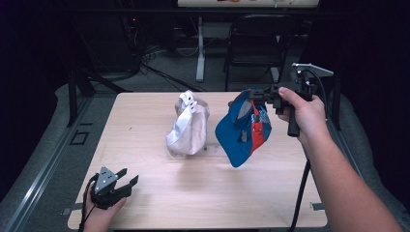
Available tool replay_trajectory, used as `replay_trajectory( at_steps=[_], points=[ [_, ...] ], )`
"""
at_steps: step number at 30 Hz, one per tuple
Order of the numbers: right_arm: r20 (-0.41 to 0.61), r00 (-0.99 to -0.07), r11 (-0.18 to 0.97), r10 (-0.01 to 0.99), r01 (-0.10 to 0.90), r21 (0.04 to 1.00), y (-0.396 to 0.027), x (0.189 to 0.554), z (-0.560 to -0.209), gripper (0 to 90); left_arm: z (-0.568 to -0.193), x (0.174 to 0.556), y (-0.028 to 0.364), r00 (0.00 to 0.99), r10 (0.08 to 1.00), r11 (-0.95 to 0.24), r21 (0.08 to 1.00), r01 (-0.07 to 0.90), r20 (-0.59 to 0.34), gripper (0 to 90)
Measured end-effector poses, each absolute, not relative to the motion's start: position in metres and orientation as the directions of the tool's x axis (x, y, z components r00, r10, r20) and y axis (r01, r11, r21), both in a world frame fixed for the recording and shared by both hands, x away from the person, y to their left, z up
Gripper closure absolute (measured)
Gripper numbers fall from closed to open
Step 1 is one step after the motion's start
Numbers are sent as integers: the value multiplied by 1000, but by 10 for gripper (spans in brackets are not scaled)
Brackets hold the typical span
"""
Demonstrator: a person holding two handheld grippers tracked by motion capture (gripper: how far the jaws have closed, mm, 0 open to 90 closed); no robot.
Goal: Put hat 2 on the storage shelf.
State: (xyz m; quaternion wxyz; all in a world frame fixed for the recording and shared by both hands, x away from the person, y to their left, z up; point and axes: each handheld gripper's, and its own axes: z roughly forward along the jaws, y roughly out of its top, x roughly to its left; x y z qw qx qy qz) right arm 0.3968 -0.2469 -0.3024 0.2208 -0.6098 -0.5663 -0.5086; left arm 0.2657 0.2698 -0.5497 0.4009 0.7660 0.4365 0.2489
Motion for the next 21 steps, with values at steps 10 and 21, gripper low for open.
replay_trajectory(
  at_steps=[10,21],
  points=[
    [858,-124,-304,499,902,306,-234,418,-301,782,-549,265,268,509,860,-299,833,465,24,477],
    [855,-107,-341,507,886,313,-233,429,-300,782,-543,266,240,575,817,-324,849,417,29,474]
  ],
)
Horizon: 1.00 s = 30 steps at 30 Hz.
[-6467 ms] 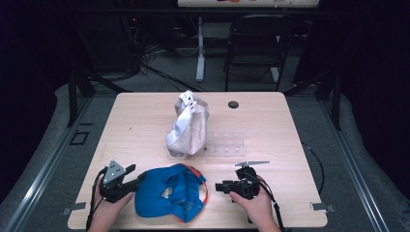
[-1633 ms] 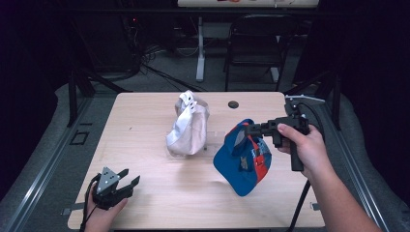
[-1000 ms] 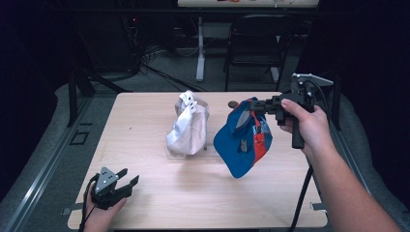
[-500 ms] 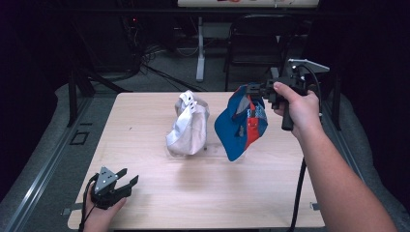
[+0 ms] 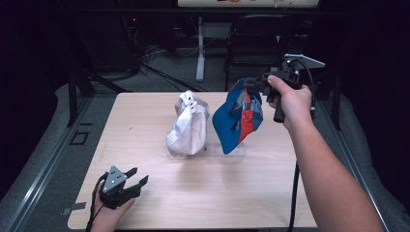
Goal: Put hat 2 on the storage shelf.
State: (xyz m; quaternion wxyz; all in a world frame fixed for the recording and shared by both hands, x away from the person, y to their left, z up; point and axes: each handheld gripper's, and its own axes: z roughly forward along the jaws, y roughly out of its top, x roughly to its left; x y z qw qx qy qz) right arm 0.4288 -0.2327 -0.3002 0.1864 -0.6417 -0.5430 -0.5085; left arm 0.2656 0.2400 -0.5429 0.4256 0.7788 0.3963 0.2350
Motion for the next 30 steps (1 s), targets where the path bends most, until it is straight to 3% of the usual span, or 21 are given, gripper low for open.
replay_trajectory(
  at_steps=[12,19,30],
  points=[
    [837,-74,-381,541,866,323,-245,429,-303,781,-547,267,241,567,823,-329,840,431,31,472],
    [828,-76,-349,555,883,315,-243,422,-312,780,-547,265,240,569,822,-331,842,426,35,470],
    [825,-96,-332,557,885,326,-241,417,-315,780,-531,269,195,665,746,-374,856,357,48,470]
  ],
)
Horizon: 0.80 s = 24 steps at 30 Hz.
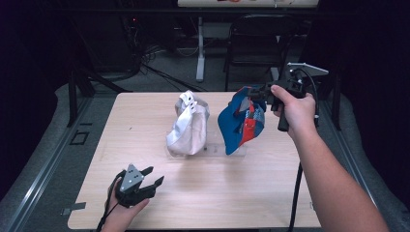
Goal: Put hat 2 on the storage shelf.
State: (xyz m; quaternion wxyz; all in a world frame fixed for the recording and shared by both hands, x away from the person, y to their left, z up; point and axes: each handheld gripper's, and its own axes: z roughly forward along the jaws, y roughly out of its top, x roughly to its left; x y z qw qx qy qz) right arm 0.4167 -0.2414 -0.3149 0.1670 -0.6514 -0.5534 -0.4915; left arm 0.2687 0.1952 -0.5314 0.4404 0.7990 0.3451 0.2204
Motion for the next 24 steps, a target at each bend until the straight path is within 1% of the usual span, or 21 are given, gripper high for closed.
replay_trajectory(
  at_steps=[8,13,18,24],
  points=[
    [827,-107,-313,552,892,325,-237,418,-315,779,-515,283,138,735,676,-374,879,295,41,471],
    [828,-121,-297,547,897,327,-230,419,-316,779,-510,292,105,764,643,-389,884,260,58,472],
    [830,-124,-292,544,899,326,-225,418,-316,779,-507,303,75,775,627,-408,882,235,84,471],
    [841,-113,-315,530,894,319,-222,421,-316,780,-508,313,43,781,618,-404,889,214,92,464]
  ],
)
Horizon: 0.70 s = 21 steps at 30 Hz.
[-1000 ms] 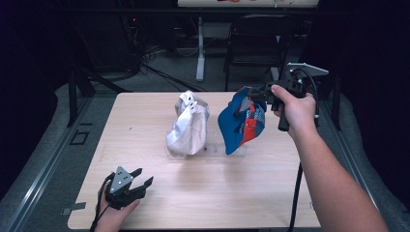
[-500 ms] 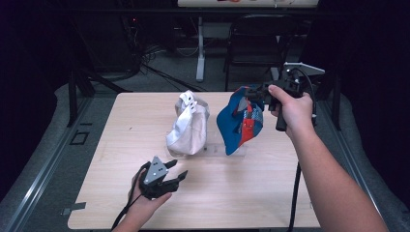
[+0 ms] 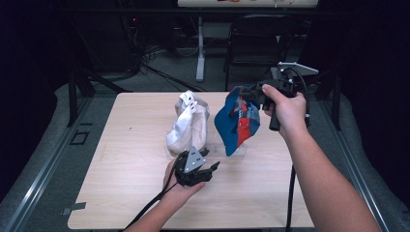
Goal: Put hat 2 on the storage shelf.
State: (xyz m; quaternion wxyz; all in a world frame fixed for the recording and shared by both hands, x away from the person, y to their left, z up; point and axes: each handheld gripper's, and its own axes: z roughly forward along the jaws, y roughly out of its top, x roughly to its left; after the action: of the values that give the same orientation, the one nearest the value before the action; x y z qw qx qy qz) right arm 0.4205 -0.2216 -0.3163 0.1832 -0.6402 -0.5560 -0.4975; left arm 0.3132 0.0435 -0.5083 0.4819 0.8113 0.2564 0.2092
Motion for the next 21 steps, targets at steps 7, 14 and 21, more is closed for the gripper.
replay_trajectory(
  at_steps=[7,14,21],
  points=[
    [839,-107,-318,534,894,316,-220,419,-315,781,-513,327,15,778,621,-412,884,220,95,453],
    [839,-103,-324,534,892,316,-221,418,-315,781,-519,339,-2,749,652,-439,863,249,115,477],
    [840,-107,-319,532,893,316,-224,416,-314,781,-520,341,-15,751,648,-444,864,239,126,626]
  ],
)
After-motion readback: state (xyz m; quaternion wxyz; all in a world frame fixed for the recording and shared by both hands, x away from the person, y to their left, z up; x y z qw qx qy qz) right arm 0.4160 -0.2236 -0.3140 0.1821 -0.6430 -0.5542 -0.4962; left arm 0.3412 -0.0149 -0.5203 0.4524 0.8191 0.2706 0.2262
